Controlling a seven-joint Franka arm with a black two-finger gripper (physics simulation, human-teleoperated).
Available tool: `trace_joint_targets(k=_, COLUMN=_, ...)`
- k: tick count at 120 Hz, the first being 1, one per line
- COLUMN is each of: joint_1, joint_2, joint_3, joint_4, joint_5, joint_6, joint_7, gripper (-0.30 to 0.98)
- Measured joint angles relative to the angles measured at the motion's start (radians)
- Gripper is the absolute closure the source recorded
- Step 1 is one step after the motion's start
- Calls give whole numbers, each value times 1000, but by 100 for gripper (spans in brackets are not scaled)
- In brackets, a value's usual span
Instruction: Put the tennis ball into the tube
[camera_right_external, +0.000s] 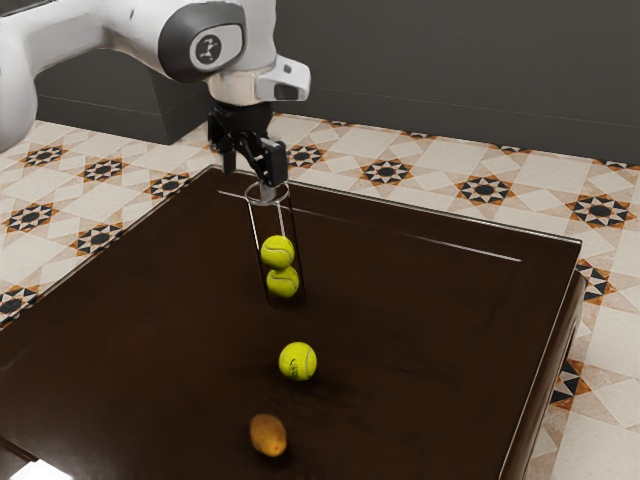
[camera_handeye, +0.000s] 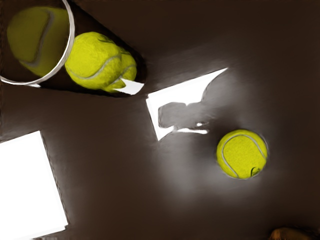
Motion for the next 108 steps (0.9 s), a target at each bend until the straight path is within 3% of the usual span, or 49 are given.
trace_joint_targets(k=21, joint_1=27, joint_2=-3, joint_3=-34, joint_4=-146, joint_5=-27, joint_6=29, joint_7=25, gripper=0)
trace_joint_targets(k=40, joint_1=6, joint_2=63, joint_3=-40, joint_4=-270, joint_5=-160, joint_6=107, joint_7=40, gripper=0)
trace_joint_targets(k=56, joint_1=-6, joint_2=103, joint_3=-40, joint_4=-410, joint_5=-243, joint_6=277, joint_7=39, gripper=0)
trace_joint_targets(k=87, joint_1=2, joint_2=263, joint_3=18, joint_4=-426, joint_5=-286, joint_6=518, joint_7=26, gripper=0)
trace_joint_targets(k=108, joint_1=0, joint_2=261, joint_3=23, joint_4=-465, joint_5=-304, joint_6=576, joint_7=14, gripper=20)
